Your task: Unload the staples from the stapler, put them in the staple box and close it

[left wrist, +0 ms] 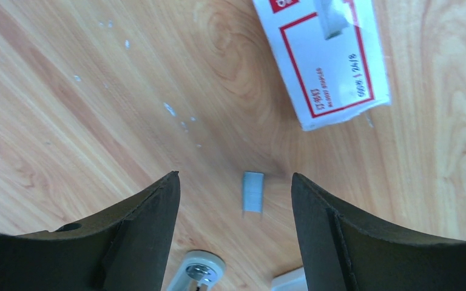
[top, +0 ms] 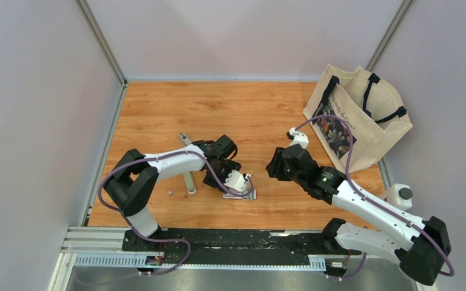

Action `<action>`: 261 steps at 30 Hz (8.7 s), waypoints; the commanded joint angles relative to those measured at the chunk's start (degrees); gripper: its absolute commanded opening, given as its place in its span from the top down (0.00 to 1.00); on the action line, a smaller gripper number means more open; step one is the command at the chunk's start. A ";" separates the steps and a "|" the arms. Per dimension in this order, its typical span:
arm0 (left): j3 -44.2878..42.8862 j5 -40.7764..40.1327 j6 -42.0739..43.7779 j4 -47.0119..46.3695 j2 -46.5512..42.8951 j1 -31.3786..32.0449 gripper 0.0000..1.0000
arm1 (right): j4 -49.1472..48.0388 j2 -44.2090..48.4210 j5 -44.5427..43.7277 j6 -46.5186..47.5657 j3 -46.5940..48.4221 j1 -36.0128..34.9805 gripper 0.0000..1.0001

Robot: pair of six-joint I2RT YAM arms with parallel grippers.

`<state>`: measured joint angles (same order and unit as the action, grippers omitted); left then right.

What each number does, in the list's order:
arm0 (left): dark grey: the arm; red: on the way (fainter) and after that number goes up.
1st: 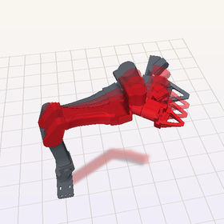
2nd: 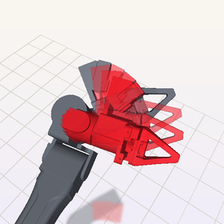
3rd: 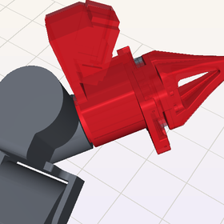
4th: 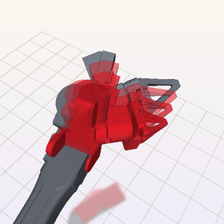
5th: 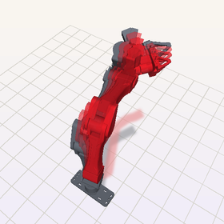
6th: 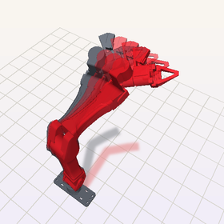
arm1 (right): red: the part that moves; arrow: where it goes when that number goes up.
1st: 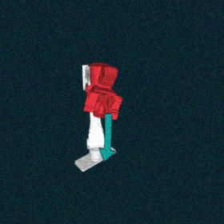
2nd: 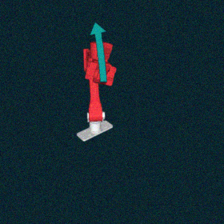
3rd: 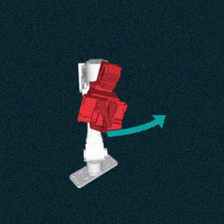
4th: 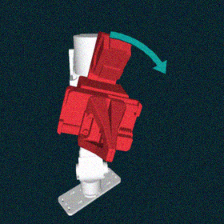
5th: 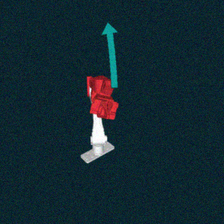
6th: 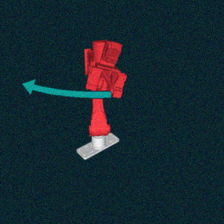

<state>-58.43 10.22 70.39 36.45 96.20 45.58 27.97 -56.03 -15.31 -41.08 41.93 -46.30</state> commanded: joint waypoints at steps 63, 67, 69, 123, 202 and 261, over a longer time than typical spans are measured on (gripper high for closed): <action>-27.59 16.82 -24.66 18.66 -3.47 -5.67 0.94 | -2.21 4.35 0.80 2.93 0.17 1.57 0.56; -32.27 34.13 -45.27 13.94 -7.16 -14.54 0.94 | -6.51 6.37 6.59 4.95 -0.45 1.57 0.52; -30.87 42.49 -52.95 9.28 -9.62 -18.40 0.94 | -9.94 7.68 11.85 6.09 0.16 1.57 0.48; -0.01 56.14 -163.03 -109.83 -14.38 -22.64 0.88 | -35.61 -6.46 35.70 6.10 20.91 2.97 0.56; 1.47 20.99 -57.83 2.67 -22.11 -16.58 0.29 | 5.52 -32.74 -2.45 -8.58 14.32 -15.04 0.91; 2.62 21.42 -56.77 2.31 -23.69 -15.44 0.27 | 5.61 -37.40 -1.39 -9.63 14.32 -15.75 0.78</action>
<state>-55.00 30.79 11.94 39.18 74.41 29.93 33.69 -92.71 -15.94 -49.95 54.59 -61.82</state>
